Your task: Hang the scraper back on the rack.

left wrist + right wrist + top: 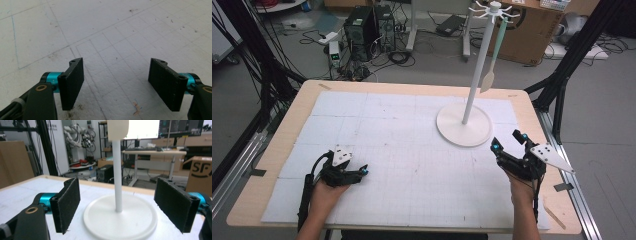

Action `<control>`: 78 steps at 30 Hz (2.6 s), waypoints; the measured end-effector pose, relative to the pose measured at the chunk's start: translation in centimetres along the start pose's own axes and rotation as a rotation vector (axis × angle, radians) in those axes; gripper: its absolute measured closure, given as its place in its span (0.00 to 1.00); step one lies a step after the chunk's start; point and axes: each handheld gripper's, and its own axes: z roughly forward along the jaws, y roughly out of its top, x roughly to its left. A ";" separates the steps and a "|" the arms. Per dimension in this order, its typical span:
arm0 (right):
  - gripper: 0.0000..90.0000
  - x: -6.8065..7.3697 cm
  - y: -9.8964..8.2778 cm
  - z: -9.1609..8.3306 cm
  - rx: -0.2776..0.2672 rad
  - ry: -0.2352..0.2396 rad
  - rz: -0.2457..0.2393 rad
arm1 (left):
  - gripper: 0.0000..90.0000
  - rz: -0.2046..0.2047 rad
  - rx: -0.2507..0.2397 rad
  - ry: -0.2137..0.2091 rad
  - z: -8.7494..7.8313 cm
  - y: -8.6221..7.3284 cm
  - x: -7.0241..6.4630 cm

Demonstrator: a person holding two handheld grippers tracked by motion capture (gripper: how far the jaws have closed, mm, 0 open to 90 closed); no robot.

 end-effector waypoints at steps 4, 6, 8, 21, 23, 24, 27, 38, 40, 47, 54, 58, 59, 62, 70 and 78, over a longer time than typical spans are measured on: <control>0.23 0.2 -1.7 -0.4 0.034 -0.005 0.006 | 0.33 0.000 0.000 0.000 0.0 0.0 0.0; 0.23 0.2 -2.5 -0.5 0.040 -0.010 0.006 | 0.33 0.000 0.000 0.000 0.0 0.0 0.0; 0.23 0.3 -3.3 -0.6 0.049 -0.015 0.009 | 0.33 0.000 0.000 0.000 0.0 0.0 0.0; 0.24 0.3 -6.2 0.1 0.172 -0.015 0.018 | 0.33 -0.003 -0.001 -0.002 0.0 0.0 0.0; 0.24 0.4 -6.4 0.1 0.180 -0.016 0.021 | 0.33 -0.002 -0.001 -0.003 0.0 0.0 0.0; 0.24 0.5 -6.4 0.1 0.170 -0.023 0.014 | 0.33 -0.003 -0.001 -0.003 0.0 0.0 0.0; 0.23 0.6 -6.6 0.2 0.179 -0.024 0.007 | 0.32 0.001 -0.012 0.007 -0.1 0.0 0.0; 0.23 0.7 -6.8 0.4 0.185 -0.029 -0.011 | 0.33 -0.024 -0.108 0.000 -1.1 -0.4 0.2; 0.23 0.7 -6.8 0.4 0.188 -0.028 -0.013 | 0.33 -0.032 -0.127 0.001 -1.3 -0.5 0.3; 0.23 0.6 -6.8 0.4 0.185 -0.028 -0.010 | 0.33 -0.098 -0.272 -0.017 -2.7 -1.0 1.1; 0.23 0.6 -6.8 0.5 0.188 -0.025 -0.004 | 0.33 -0.114 -0.311 -0.008 -3.2 -1.2 1.2; 0.23 0.6 -6.8 0.5 0.189 -0.026 -0.001 | 0.33 -0.107 -0.318 -0.008 -3.3 -1.2 1.1; 0.23 0.6 -6.8 0.5 0.188 -0.027 0.001 | 0.33 -0.111 -0.322 -0.008 -3.2 -1.2 1.1; 0.23 0.6 -6.8 0.5 0.187 -0.027 0.002 | 0.33 -0.107 -0.326 -0.009 -3.3 -1.3 1.2; 0.23 0.6 -6.8 0.5 0.185 -0.028 0.001 | 0.33 -0.107 -0.340 0.002 -3.5 -1.3 1.1; 0.23 0.6 -6.8 0.5 0.190 -0.027 0.005 | 0.33 -0.107 -0.342 -0.001 -3.5 -1.3 1.1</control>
